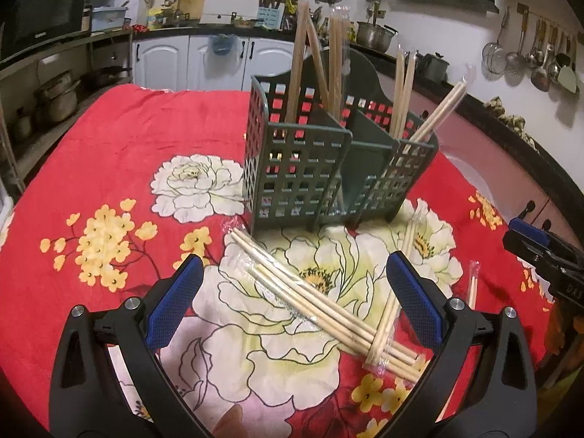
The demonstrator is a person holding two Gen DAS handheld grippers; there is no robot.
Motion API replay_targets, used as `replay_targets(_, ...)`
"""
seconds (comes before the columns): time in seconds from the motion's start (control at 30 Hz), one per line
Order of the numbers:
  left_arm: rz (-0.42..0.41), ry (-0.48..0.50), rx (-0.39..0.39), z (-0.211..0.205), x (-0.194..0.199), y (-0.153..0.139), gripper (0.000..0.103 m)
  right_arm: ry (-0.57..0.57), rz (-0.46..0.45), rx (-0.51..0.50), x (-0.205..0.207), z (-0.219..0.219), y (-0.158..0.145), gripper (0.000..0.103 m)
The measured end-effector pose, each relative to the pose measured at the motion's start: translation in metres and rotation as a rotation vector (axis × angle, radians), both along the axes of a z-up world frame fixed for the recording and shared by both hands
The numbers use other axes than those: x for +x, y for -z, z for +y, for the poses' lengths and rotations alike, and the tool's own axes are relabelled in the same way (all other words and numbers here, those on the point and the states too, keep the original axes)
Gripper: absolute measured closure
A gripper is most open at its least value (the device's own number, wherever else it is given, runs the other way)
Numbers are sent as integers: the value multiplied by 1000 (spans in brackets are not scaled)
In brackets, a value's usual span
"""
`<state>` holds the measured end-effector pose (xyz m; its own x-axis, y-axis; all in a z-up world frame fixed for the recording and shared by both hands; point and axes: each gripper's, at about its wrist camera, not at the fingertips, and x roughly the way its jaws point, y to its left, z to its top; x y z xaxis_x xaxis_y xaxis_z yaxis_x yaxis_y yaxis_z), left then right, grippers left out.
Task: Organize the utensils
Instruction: 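Close the left tool on a loose chopstick while the right tool reaches toward another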
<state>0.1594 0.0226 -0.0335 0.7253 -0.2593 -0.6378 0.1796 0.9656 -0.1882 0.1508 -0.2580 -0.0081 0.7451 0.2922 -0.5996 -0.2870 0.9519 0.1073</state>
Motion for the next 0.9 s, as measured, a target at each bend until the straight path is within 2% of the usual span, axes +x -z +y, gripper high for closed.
replay_targets(0.43, 51, 6, 27, -3, 3, 16, 11, 14, 67, -3, 2, -11, 23, 39)
replay_targets(0.63, 95, -13, 10, 5, 6, 26, 11, 26, 89, 5, 0, -17, 32, 39)
replay_targets(0.7, 109, -13, -19, 9, 7, 29, 16, 30, 99, 5, 1, -18, 35, 39)
replay_targets(0.77, 122, -17, -49, 13, 9, 32, 35, 31, 109, 2, 2, -20, 37, 39)
replay_targets(0.83, 147, -21, -83, 18, 13, 37, 45, 36, 104, 3, 1, -22, 37, 39)
replay_targets(0.9, 159, -21, -106, 21, 18, 38, 49, 43, 110, 4, 2, -23, 38, 39)
